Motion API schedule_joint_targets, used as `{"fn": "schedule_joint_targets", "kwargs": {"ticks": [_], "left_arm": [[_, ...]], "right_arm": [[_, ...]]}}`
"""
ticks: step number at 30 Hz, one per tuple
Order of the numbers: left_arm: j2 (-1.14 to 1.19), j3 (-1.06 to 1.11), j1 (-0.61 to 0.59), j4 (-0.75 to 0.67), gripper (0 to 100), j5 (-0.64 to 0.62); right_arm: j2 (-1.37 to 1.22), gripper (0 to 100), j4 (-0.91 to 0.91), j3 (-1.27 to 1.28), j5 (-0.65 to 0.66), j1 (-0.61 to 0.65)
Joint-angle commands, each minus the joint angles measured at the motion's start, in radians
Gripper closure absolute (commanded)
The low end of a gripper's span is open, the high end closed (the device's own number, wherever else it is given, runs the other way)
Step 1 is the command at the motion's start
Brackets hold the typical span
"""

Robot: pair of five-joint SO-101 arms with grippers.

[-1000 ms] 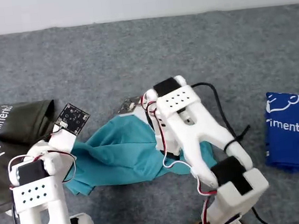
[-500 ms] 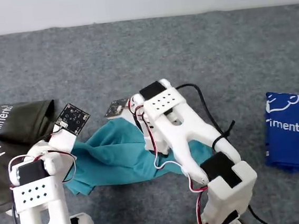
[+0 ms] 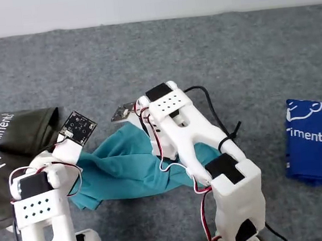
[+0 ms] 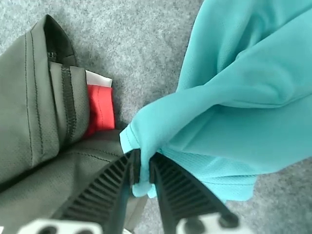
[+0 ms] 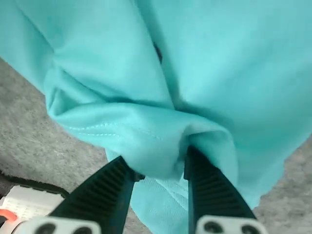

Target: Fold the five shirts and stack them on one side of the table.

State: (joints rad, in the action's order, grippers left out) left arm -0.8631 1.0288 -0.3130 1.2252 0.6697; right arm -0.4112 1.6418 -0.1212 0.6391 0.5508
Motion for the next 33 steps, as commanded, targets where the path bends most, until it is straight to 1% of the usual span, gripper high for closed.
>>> {"fn": "schedule_joint_targets", "kwargs": {"ticks": [1,7,11,16,18,20,25,28,31,33], "left_arm": [[-0.014,-0.007,0.000,-0.012,99,0.005],[-0.014,-0.007,0.000,-0.012,99,0.005],[-0.014,-0.007,0.000,-0.015,99,0.005],[-0.014,-0.005,0.000,-0.018,99,0.005],[-0.014,-0.005,0.000,-0.018,99,0.005],[-0.014,-0.005,0.000,-0.018,99,0.005],[-0.014,-0.008,0.000,-0.012,99,0.002],[-0.015,-0.045,0.000,-0.011,99,-0.095],[-0.015,-0.120,0.006,0.011,99,-0.219],[-0.015,-0.179,0.006,0.025,98,-0.276]], "right_arm": [[-0.004,85.8,0.002,-0.051,-0.008,-0.013],[-0.045,86.1,-0.002,-0.051,-0.011,-0.030],[-0.047,92.9,0.001,-0.052,-0.009,-0.035],[-0.044,98.9,0.005,-0.052,-0.008,-0.056],[-0.044,98.8,0.007,-0.060,-0.008,-0.062],[-0.044,99.0,0.035,-0.087,-0.008,-0.073],[-0.044,99.0,0.151,-0.262,-0.008,-0.102],[0.008,99.1,0.154,-0.334,-0.008,-0.153],[0.116,99.1,0.153,-0.344,-0.008,-0.179],[0.194,99.1,0.153,-0.344,-0.008,-0.194]]}}
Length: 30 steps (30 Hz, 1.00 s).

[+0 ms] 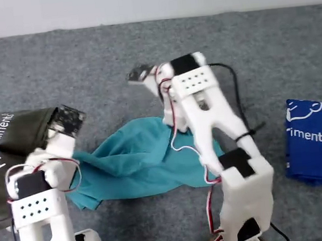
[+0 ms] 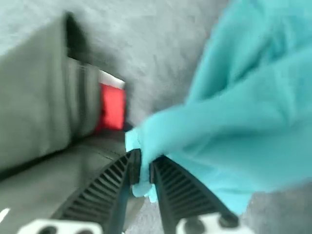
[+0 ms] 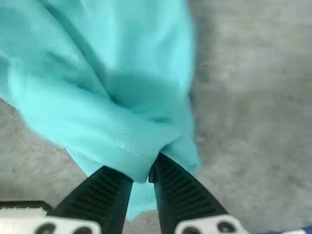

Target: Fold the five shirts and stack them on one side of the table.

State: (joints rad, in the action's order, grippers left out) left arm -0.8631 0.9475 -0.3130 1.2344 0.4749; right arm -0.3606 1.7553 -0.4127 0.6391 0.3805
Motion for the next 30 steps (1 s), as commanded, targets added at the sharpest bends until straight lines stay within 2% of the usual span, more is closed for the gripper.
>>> {"fn": "schedule_joint_targets", "kwargs": {"ticks": [1,10,17,21,25,30], "left_arm": [[-0.014,-0.120,0.006,0.015,98,-0.101],[-0.014,-0.440,0.009,0.006,98,-0.358],[-0.008,-0.750,0.169,-0.006,98,-0.353],[-0.012,-0.852,0.216,-0.127,98,-0.351],[-0.006,-0.920,0.221,-0.213,98,-0.262],[-0.020,-0.949,0.236,-0.144,98,-0.140]], "right_arm": [[0.186,99.1,0.039,-0.052,-0.008,-0.036],[0.532,99.0,0.036,-0.054,-0.008,-0.188],[0.746,99.0,-0.124,-0.054,-0.002,-0.272],[0.837,98.9,-0.229,-0.054,0.066,-0.286],[0.934,98.9,-0.320,-0.054,0.112,-0.288],[1.038,98.9,-0.441,-0.054,0.187,-0.288]]}}
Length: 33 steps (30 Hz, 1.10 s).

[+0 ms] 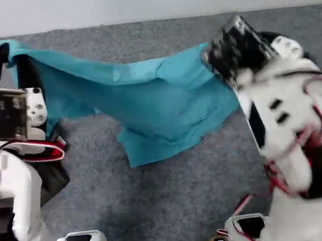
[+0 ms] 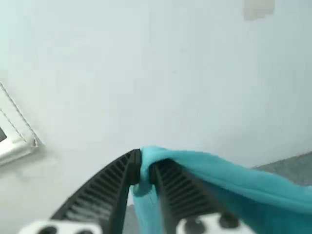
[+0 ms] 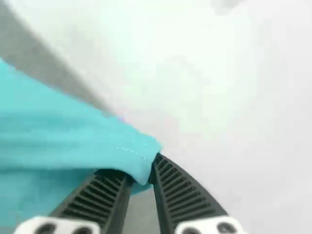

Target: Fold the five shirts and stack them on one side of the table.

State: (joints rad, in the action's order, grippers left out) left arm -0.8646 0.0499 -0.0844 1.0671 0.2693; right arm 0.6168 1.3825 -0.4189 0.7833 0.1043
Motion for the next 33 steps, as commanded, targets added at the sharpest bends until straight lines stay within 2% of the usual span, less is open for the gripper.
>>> {"fn": "schedule_joint_targets", "kwargs": {"ticks": [1,4,11,18,20,25,33], "left_arm": [[-0.026,-0.068,0.008,0.046,98,0.083],[-0.049,-0.090,0.014,0.086,98,0.112],[-0.157,-0.090,0.008,0.172,98,0.153],[-0.265,-0.090,0.003,0.173,98,0.233],[-0.287,-0.090,-0.031,0.167,98,0.252],[-0.325,-0.090,-0.103,0.141,98,0.253],[-0.388,-0.085,-0.109,0.178,98,0.253]], "right_arm": [[0.081,98.9,-0.090,-0.048,0.060,-0.012],[0.133,98.9,-0.157,-0.048,0.103,-0.022],[0.223,98.9,-0.278,-0.048,0.155,-0.176],[0.315,98.9,-0.282,-0.048,0.189,-0.269],[0.337,98.9,-0.282,-0.048,0.189,-0.295],[0.372,98.9,-0.282,-0.048,0.189,-0.361],[0.392,98.8,-0.360,-0.048,0.189,-0.390]]}}
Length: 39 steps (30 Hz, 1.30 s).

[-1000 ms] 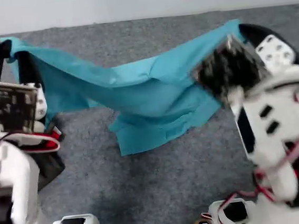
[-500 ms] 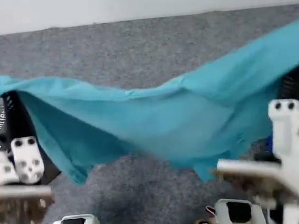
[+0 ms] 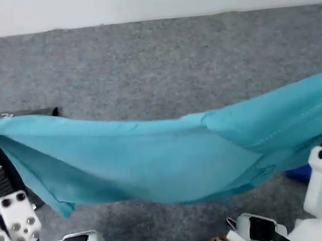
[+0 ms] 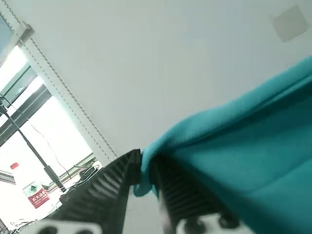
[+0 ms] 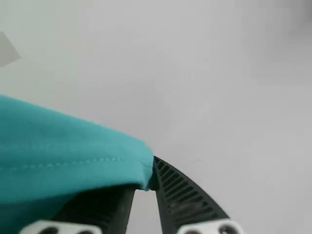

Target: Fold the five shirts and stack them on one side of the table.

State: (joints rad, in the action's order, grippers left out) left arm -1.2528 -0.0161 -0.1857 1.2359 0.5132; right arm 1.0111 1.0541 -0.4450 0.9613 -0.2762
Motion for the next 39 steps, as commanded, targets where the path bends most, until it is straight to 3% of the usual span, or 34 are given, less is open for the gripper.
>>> {"fn": "schedule_joint_targets", "kwargs": {"ticks": [1,5,9,18,24,32,39], "left_arm": [[0.002,-0.018,-0.008,0.025,98,0.009],[0.002,0.087,-0.008,0.031,98,0.011],[0.002,0.291,-0.008,-0.055,98,0.012],[0.003,0.843,0.002,-0.528,98,0.071],[0.003,1.112,0.060,-0.772,99,0.149],[0.229,1.135,0.109,-0.927,99,0.149],[0.643,0.918,0.109,-1.063,99,0.149]], "right_arm": [[-0.005,98.8,-0.031,-0.017,0.011,-0.010],[-0.028,98.8,-0.008,0.041,0.011,-0.010],[-0.073,98.8,-0.008,0.175,0.012,-0.007],[-0.156,98.8,-0.035,0.594,0.140,0.137],[-0.225,98.8,-0.315,0.855,0.140,0.182],[-0.340,98.8,-0.532,0.950,0.138,0.219],[-0.512,98.8,-0.717,0.942,0.140,0.236]]}}
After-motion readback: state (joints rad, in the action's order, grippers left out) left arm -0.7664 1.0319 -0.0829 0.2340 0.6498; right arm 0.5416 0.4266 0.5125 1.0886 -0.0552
